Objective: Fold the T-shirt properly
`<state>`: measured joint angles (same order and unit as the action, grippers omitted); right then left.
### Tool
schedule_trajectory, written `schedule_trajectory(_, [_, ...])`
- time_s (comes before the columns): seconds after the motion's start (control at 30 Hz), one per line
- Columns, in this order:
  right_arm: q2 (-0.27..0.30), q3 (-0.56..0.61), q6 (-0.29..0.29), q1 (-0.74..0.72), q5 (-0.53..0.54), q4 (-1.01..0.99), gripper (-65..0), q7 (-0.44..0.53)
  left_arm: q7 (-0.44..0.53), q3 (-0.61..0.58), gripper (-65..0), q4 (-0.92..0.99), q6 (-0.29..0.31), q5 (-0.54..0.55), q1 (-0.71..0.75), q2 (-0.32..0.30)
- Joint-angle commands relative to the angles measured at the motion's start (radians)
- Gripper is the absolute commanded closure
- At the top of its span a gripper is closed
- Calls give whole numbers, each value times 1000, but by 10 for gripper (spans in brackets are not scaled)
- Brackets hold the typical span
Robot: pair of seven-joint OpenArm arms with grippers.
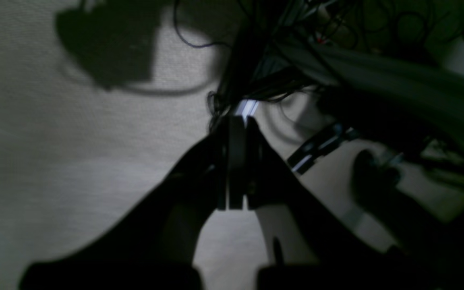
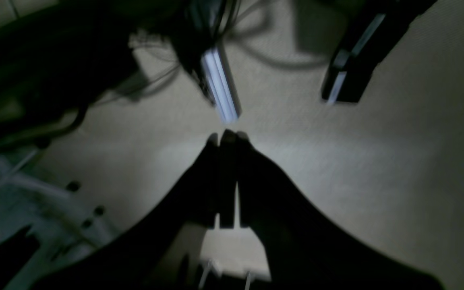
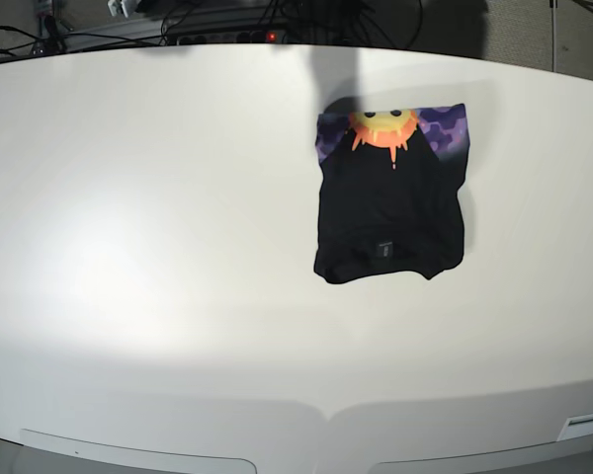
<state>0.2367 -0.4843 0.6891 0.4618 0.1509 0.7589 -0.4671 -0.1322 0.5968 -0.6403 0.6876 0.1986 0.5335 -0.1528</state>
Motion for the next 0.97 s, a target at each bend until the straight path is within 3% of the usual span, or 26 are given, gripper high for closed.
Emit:
schedule_trajectory(0.0, [18,-4,9,-21,-19,-42,0,36,11,4,0,17,11,0,-5,-11])
schedule_trajectory(0.2, [38,10,9,-200,-126,-262,0,148,7,4,0,114,11,-75,-135,-10])
schedule_trajectory(0.33, [38,116,9,-270,-126,-304,0,182,37,4,0,175,-109,-134,-222,-7])
schedule_trajectory(0.4, [38,195,6,-291,-121,-312,0,215,51,4,0,214,-135,-151,-262,-7])
schedule_trajectory(0.57, [37,397,-140,-314,-78,-338,0,282,101,4,0,338,-213,-175,-359,-8])
schedule_trajectory(0.73, [37,509,-152,-315,28,-345,0,291,111,4,0,400,-225,-175,-403,-7])
schedule_trajectory(0.93, [38,526,-152,-315,46,-345,0,290,111,4,0,399,-225,-173,-403,0])
